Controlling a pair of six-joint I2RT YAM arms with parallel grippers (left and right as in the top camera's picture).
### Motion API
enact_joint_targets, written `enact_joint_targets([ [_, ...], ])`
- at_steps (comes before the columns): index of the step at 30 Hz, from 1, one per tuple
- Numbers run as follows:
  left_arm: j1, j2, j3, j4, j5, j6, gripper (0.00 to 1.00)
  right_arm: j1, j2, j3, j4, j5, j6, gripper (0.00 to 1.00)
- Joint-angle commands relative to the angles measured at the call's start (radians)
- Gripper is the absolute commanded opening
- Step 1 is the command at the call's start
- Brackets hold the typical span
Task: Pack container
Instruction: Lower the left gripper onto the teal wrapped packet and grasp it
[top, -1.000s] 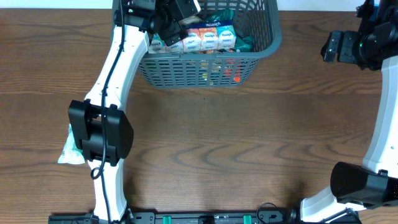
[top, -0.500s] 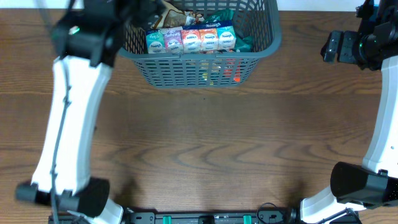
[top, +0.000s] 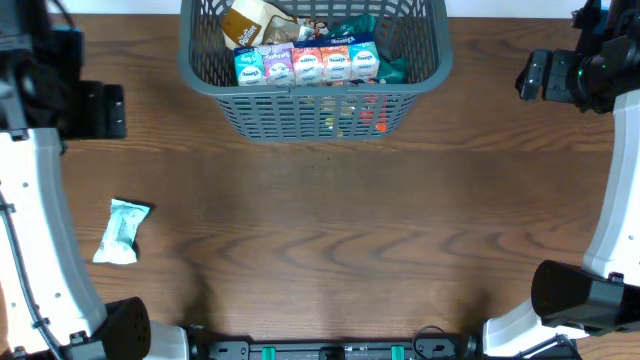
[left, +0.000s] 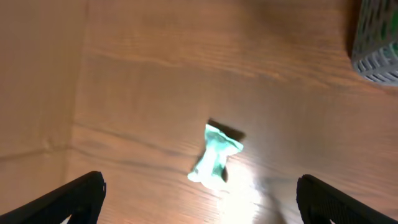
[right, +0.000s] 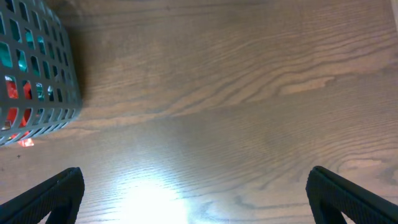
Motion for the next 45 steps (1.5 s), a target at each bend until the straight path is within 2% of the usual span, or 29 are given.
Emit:
enact_joint_targets([
  [1, 0.074, -0.018, -0.053, 0.002, 0.158, 0.011, 0.99, -0.008, 0.008, -0.004, 0.002, -0.005, -0.016, 0.99],
  [6, 0.137, -0.101, -0.220, 0.054, 0.193, 0.018, 0.99, -0.008, 0.008, -0.004, 0.002, -0.005, -0.016, 0.99],
  [17, 0.165, -0.435, -0.752, 0.286, 0.192, 0.043, 0.99, -0.009, 0.008, -0.004, 0.010, -0.005, -0.015, 0.99],
  [21, 0.181, -0.455, -0.964, 0.436, 0.192, 0.110, 0.98, -0.008, 0.008, -0.004, 0.010, -0.005, -0.015, 0.99],
  [23, 0.188, -0.446, -1.013, 0.489, 0.191, 0.137, 0.99, -0.008, 0.008, -0.004, 0.010, -0.005, -0.015, 0.99],
  [28, 0.234, -0.381, -1.068, 0.578, 0.143, 0.167, 0.98, -0.008, 0.008, -0.004, 0.014, -0.005, -0.016, 0.99],
  [36, 0.291, -0.232, -1.068, 0.666, 0.144, 0.282, 0.98, -0.008, 0.009, -0.004, 0.024, -0.005, -0.016, 0.99],
  [45, 0.292, -0.090, -1.068, 0.695, 0.181, 0.357, 0.99, -0.008, 0.008, -0.004, 0.039, -0.004, -0.016, 0.99],
])
